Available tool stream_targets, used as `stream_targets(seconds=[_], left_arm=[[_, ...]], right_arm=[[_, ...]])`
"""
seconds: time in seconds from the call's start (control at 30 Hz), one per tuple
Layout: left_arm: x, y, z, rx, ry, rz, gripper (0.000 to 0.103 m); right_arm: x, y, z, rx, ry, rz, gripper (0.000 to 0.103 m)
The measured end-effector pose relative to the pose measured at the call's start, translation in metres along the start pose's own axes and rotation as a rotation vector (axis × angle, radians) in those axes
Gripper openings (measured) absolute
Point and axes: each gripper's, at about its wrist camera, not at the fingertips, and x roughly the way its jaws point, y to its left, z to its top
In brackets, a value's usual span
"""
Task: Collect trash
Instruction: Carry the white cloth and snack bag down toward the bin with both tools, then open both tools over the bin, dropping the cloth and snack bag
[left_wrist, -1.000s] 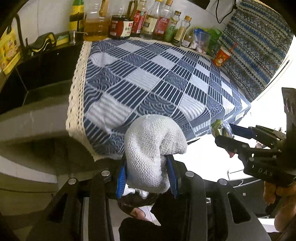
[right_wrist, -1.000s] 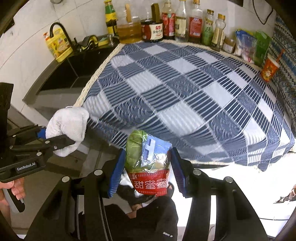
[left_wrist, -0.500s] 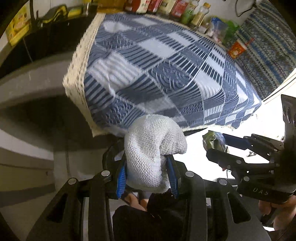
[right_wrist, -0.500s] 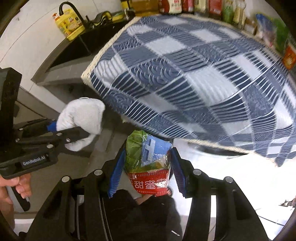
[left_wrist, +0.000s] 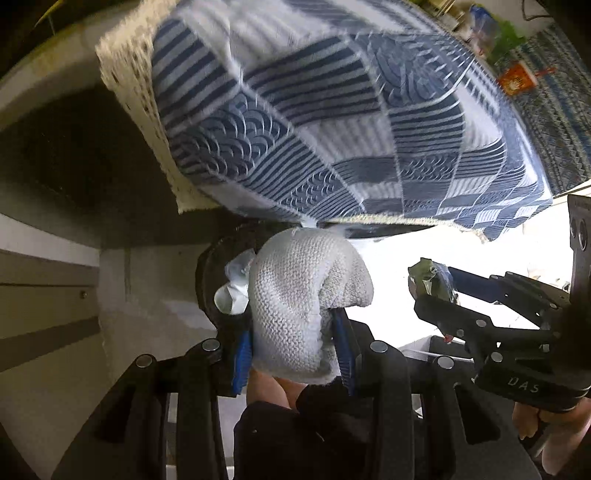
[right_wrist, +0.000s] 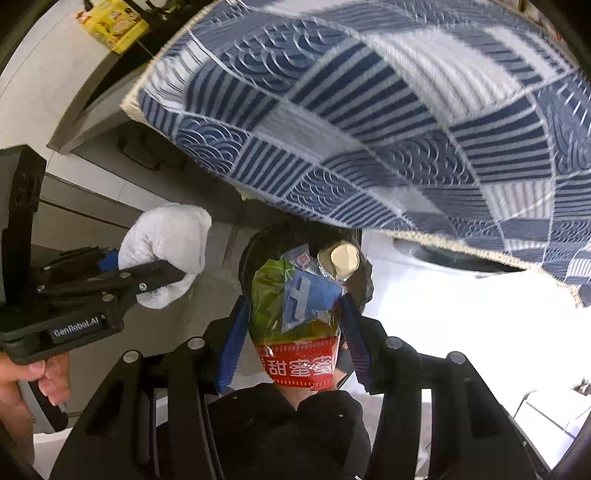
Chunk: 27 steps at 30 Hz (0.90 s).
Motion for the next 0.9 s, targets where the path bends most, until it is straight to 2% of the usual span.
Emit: stream_targets(seconds=[0.2, 0.63, 0.73, 0.77, 0.8, 0.87, 0.9], left_arm=[[0.027, 0.004, -0.003, -0.034, 0.049, -0.001, 0.036], [0.036, 0.002, 0.008, -0.038, 0.061, 0.005, 0.037], [0.036, 0.002, 0.01, -0.049, 0.061, 0.009, 0.048], [0.035, 0.002, 0.01, -0.051, 0.056, 0.01, 0.052], [0.033, 0.002, 0.011, -0.051, 0.044, 0.012, 0.055], [0.032, 0.004, 0.012, -0.057, 0.037, 0.022, 0.064], [0.032, 0.005, 0.013, -0.066, 0.034, 0.025, 0.064]], right_arm=[[0.026, -0.01, 0.004, 0.02, 0.046, 0.017, 0.051], [0.024, -0.02, 0.009, 0.054, 0.038, 0.046, 0.051], [0.023, -0.022, 0.01, 0.071, 0.036, 0.074, 0.054], [0.022, -0.023, 0.01, 0.081, 0.036, 0.08, 0.067], [0.021, -0.024, 0.011, 0.093, 0.034, 0.089, 0.072], [0.017, -0.026, 0.012, 0.11, 0.026, 0.114, 0.073], [0.015, -0.026, 0.012, 0.112, 0.021, 0.114, 0.073]])
